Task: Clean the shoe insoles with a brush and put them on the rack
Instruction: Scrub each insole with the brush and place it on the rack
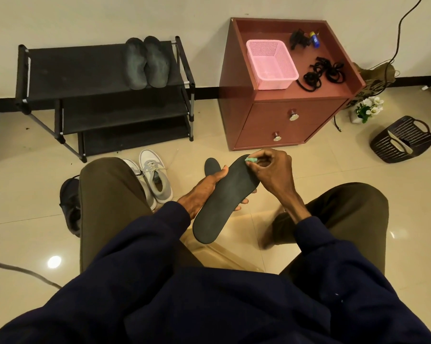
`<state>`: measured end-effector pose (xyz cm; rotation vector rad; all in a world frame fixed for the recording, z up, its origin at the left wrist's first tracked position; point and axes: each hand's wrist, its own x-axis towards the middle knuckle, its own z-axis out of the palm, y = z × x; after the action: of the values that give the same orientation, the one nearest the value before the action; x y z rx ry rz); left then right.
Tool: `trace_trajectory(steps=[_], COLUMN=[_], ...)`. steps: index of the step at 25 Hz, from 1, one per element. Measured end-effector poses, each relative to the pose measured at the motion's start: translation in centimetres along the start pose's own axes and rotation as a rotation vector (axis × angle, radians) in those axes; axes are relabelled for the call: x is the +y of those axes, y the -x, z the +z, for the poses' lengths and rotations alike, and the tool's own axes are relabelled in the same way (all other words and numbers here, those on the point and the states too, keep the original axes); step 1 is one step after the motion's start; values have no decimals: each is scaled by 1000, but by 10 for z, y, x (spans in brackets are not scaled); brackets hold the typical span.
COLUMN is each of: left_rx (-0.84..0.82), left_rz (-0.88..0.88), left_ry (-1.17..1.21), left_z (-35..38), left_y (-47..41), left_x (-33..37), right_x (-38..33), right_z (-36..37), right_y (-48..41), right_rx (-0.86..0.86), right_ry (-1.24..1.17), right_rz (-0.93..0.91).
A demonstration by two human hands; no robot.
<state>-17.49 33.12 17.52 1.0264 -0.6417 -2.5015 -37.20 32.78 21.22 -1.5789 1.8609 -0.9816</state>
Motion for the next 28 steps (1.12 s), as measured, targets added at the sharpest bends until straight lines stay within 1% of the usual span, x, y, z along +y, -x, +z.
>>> trace_trajectory(steps=[2,3,4,7,9,10,11,13,16,18,19,20,21,23,26,28], left_rx=[43,44,37,-17,-41,-48,-39,6,27,38,42,43,42,4,-113,-136], left_rz=[21,33,35,9,1,0,2,9,44,42,32,32,39,55,57,52], left_ry=[26,22,19,5,-10,-17,-22,0,37,48,45,41,37,23,-10,-14], left_z=[0,0,1,2,1,2,3,3,-4,-5,-4,-2,-1,1,1,1], left_y=[1,2,2,1,0,0,-1,0,-2,-2,-2,-2,-1,0,0,-1], left_x=[0,0,1,0,-1,-1,-1,-1,-2,-2,-2,-2,-2,-2,-1,0], right_x=[-12,-14,-15,1,11,14,13,4,-17,-27,-30,-30,-29,-18,-2,2], right_z=[-2,-3,-3,-6,-6,-4,-1,3,2,0,-1,-3,-7,-18,-30,-27], right_y=[2,1,0,-9,-9,-8,-6,-1,8,13,14,11,8,1,-3,-3], right_rx=[-235,-292,-275,-3,140,164,152,36,-283,-468,-509,-511,-470,-278,38,153], right_ry=[-52,-49,-17,100,102,95,90,83,16,27,69,111,147,189,137,96], right_rz=[28,37,34,-3,17,18,2,-36,-25,-39,-51,-45,-27,19,74,65])
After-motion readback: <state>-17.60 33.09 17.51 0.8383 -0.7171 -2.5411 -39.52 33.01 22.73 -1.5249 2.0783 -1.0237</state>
